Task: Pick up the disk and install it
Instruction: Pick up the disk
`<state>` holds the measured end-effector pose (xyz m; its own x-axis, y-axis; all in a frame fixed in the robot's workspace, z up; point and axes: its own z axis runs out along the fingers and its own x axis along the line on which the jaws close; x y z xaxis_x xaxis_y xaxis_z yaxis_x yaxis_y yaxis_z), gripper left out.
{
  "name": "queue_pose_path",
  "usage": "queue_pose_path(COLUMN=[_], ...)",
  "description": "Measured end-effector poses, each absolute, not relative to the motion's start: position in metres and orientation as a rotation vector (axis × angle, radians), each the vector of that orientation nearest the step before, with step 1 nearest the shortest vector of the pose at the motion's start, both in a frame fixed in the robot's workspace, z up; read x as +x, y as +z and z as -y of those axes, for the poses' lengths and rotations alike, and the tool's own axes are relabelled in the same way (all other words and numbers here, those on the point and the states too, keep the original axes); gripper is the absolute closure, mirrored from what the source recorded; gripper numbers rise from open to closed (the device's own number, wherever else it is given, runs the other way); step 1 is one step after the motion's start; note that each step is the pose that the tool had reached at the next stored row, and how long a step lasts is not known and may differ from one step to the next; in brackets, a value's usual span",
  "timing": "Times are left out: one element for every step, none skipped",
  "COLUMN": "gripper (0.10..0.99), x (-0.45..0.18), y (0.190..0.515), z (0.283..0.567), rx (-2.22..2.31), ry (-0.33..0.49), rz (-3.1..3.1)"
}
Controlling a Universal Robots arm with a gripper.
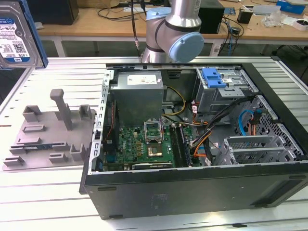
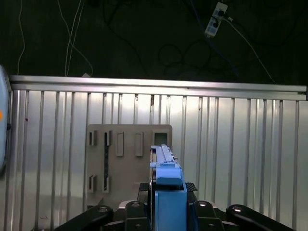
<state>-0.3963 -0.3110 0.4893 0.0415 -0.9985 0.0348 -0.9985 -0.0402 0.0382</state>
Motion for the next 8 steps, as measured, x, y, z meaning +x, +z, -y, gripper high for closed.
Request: queue_pose_path(gripper=[0.718, 0.718, 0.718, 0.718, 0.718, 0.718, 0.718, 0.718], x=[-0.393, -0.390, -0.385, -0.382, -0.379, -0.375, -0.370, -0.367], y=[0.490, 0.490, 0.490, 0.490, 0.490, 0.491, 0.491, 0.491], z=[0.313, 0.314, 0.317, 0.318, 0.319, 0.322, 0.324, 0.326], rx=[2.229, 2.229, 2.229, 2.229, 2.229, 2.229, 2.229, 2.229], ry=[-0.002, -0.002, -0.002, -0.002, -0.002, -0.002, -0.002, -0.002], rz=[2.140, 2.140, 2.140, 2.140, 2.140, 2.140, 2.140, 2.140])
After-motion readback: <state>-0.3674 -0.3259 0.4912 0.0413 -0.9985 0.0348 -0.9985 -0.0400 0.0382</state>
